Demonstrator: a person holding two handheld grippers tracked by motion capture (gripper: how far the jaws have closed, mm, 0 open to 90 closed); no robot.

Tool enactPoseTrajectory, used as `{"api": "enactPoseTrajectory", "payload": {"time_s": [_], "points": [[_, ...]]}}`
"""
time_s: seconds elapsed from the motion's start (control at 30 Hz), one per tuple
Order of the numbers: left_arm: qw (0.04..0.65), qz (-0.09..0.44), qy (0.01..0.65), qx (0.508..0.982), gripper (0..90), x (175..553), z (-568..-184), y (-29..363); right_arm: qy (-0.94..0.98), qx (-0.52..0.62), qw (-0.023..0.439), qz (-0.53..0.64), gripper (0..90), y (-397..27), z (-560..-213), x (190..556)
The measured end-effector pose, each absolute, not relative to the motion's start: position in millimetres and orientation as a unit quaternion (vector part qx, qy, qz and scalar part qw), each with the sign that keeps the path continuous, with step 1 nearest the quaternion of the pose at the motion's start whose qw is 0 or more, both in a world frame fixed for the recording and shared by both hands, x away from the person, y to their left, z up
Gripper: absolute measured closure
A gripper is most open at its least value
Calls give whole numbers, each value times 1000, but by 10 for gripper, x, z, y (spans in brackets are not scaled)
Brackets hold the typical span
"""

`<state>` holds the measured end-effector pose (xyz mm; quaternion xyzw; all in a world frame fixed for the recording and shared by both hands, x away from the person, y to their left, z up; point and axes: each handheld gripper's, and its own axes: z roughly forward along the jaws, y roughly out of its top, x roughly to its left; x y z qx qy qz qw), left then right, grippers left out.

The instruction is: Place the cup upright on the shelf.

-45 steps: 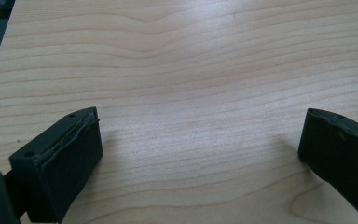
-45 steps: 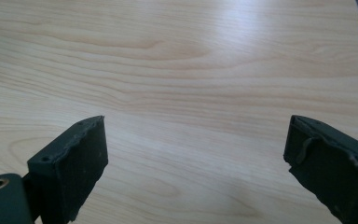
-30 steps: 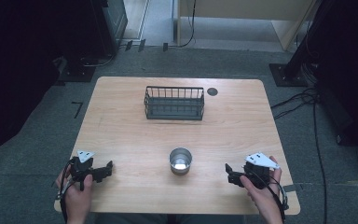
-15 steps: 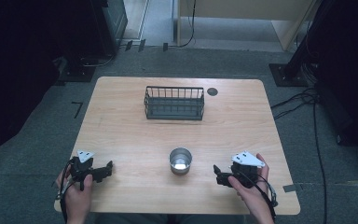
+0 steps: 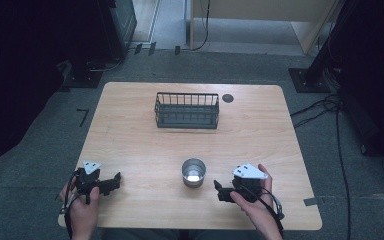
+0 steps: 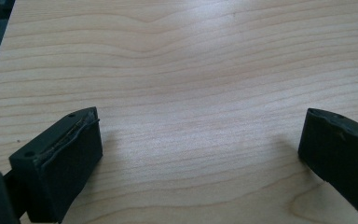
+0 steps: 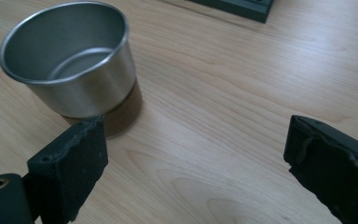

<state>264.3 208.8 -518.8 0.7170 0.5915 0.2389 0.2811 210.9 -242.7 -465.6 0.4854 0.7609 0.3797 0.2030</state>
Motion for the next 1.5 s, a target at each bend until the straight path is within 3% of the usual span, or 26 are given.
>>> {"api": "enactPoseTrajectory", "payload": {"time_s": [0.8,1.5], "points": [[281,239,591,717,0,2643,-5188,2088,780,453,174,394,61,-2002,-4706,2166],[281,239,592,717,0,2643,-5188,2088,788,440,182,389,73,-1661,-4765,2292]]}}
